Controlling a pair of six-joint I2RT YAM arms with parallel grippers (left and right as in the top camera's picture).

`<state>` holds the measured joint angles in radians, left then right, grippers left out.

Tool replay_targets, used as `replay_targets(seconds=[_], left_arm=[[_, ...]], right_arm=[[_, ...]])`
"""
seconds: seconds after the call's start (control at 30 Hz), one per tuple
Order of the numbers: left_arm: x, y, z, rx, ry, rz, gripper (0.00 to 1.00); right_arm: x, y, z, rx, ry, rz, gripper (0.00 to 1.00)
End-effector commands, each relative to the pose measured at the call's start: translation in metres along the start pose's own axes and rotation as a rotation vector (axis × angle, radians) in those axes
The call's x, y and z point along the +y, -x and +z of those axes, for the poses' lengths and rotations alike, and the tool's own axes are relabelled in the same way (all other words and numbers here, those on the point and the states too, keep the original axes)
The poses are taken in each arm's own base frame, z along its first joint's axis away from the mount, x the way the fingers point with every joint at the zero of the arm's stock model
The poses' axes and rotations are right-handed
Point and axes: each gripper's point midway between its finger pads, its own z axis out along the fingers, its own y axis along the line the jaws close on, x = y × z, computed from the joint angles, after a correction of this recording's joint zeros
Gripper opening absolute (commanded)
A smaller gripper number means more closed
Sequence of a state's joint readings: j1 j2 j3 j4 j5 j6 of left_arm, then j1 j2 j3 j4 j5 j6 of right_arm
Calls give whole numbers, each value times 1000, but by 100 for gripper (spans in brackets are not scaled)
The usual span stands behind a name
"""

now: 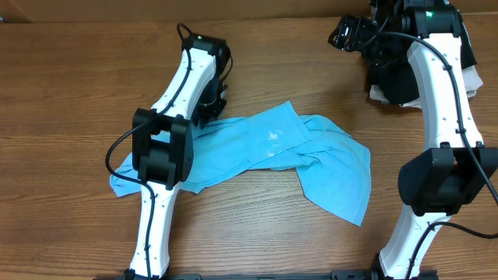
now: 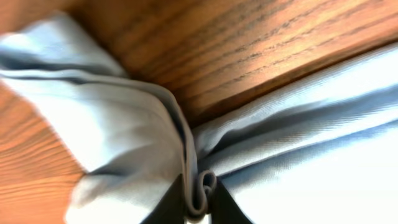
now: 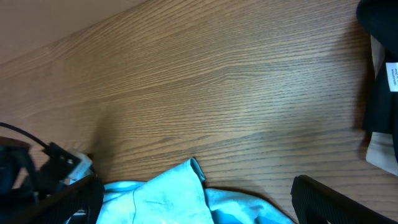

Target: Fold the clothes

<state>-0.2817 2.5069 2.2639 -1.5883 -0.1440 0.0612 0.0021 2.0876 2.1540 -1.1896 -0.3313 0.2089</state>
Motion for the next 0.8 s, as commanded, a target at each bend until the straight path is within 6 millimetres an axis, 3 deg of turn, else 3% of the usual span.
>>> replay_targets(seconds=[0.0, 0.27, 0.4, 0.5, 0.53, 0.7, 0.77], left_arm=[[10, 8, -26, -73, 28, -45, 4], [38, 14, -88, -230, 131, -140, 4], [55, 13, -148, -419, 161, -233, 4], [69, 2, -206, -599, 181, -299, 4], [73, -4, -231, -679, 183, -320, 4], [85, -37, -316, -959, 182, -387, 4], [88, -52, -342, -1042, 180, -407, 4]], right_arm=[[5, 6, -16, -42, 1, -22, 100], [4, 2, -15, -26, -3, -15, 99], [2, -4, -15, 0, -10, -6, 98], [4, -9, -15, 22, 3, -19, 98], [7, -12, -15, 33, 15, -25, 98], [16, -24, -12, 73, 22, -59, 98], [21, -31, -8, 98, 23, -83, 98]])
